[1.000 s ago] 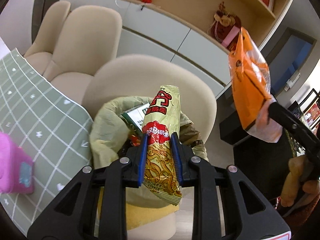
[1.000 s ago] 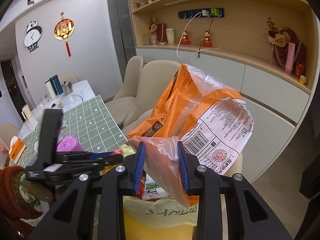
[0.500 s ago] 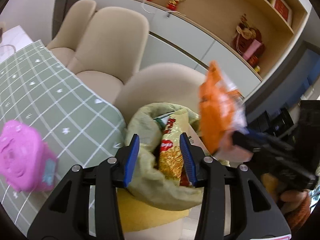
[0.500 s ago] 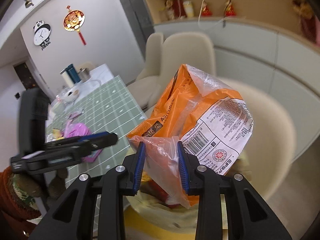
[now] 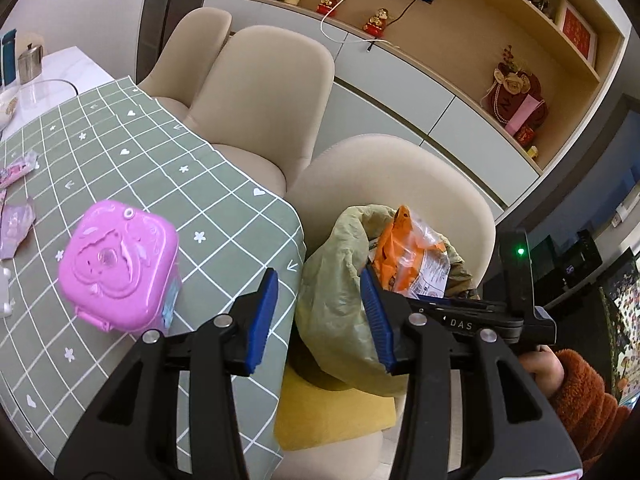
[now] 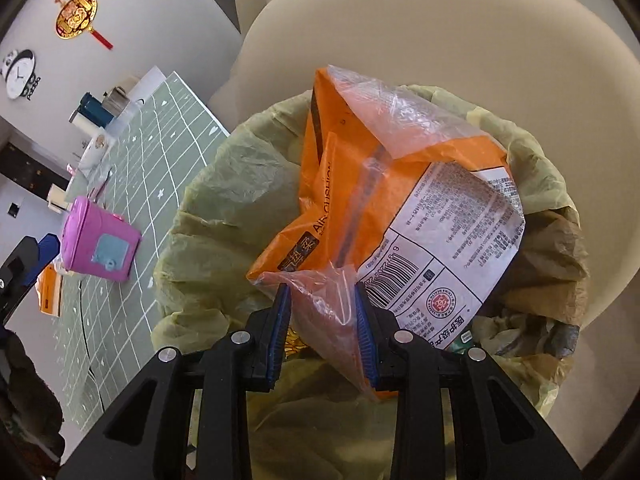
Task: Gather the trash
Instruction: 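Carry the chip bag and orange bread bag over the bag and open both tools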
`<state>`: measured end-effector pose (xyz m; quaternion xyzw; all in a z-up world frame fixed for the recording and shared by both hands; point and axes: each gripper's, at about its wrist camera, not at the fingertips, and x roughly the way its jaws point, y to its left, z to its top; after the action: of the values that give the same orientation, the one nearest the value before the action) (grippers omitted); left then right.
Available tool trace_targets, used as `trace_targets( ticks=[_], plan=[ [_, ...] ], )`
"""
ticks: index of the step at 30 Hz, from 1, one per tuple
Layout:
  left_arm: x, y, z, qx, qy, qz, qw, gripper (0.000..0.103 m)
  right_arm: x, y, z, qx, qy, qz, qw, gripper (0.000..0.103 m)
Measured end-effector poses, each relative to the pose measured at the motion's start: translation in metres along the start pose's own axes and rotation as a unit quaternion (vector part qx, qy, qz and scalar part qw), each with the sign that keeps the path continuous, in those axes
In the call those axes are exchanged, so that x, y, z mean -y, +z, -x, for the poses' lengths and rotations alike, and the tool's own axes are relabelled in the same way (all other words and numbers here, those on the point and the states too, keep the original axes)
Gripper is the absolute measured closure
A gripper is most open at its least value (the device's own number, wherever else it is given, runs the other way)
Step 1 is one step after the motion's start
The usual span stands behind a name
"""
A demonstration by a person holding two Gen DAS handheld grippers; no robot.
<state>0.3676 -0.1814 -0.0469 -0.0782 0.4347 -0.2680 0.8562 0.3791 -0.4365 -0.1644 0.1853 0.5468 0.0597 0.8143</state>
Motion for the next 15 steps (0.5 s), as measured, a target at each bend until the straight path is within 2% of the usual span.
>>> trace_targets(
  ticks=[4,8,12,15],
  plan=[
    [-0.004,-0.004,0.001,0.001,0.000,0.010,1.0000,0.062,-0.014,-0.006,0.007,0.017,-0.012,0.025,0.999,0.072],
    [-0.007,-0.007,0.007,0.001,0.002,0.010,0.9999,0.062,-0.030,-0.015,0.017,0.043,-0.038,0.049,0.997,0.057],
    [-0.015,-0.010,0.021,0.009,0.006,0.006,0.9999,0.059,-0.040,-0.024,0.042,0.080,-0.054,0.057,0.994,0.050],
    [-0.027,-0.012,0.037,0.017,0.009,0.010,0.9998,0.058,-0.049,-0.031,0.066,0.113,-0.058,0.054,0.990,0.050]
  ],
)
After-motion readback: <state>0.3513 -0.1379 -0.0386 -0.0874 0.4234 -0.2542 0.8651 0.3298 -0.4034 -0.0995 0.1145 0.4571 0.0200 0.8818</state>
